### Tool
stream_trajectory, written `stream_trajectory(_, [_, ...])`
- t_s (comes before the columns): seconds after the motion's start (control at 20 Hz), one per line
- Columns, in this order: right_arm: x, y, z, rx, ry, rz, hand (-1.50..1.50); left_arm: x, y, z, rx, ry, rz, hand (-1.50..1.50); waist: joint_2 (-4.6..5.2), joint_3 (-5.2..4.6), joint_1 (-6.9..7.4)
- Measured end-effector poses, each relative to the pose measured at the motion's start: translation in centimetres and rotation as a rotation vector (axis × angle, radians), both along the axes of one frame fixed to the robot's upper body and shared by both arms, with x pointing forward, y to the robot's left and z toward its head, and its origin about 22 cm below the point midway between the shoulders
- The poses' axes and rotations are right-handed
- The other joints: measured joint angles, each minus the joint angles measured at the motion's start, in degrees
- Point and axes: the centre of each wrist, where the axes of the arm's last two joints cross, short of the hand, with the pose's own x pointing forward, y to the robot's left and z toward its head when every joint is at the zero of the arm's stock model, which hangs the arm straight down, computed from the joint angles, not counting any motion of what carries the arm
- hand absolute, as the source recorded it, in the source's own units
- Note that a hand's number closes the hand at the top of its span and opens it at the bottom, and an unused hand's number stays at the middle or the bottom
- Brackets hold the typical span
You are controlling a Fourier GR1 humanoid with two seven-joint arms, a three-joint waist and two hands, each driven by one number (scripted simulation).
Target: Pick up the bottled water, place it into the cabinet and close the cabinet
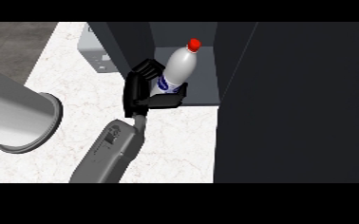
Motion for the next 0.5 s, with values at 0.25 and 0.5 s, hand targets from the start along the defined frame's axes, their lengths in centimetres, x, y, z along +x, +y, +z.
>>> stream_trajectory(0.25, [0.44,0.23,-0.09,0.006,-0.009,0.016,-1.50,0.13,-0.46,0.14,0.062,0.024,0.086,1.50,0.07,0.07,-0.58])
stream_trajectory(0.5, [0.54,0.29,-0.04,0.009,-0.010,0.030,-1.50,0.18,-0.49,-0.01,0.134,0.032,0.147,1.50,0.08,0.16,-1.40])
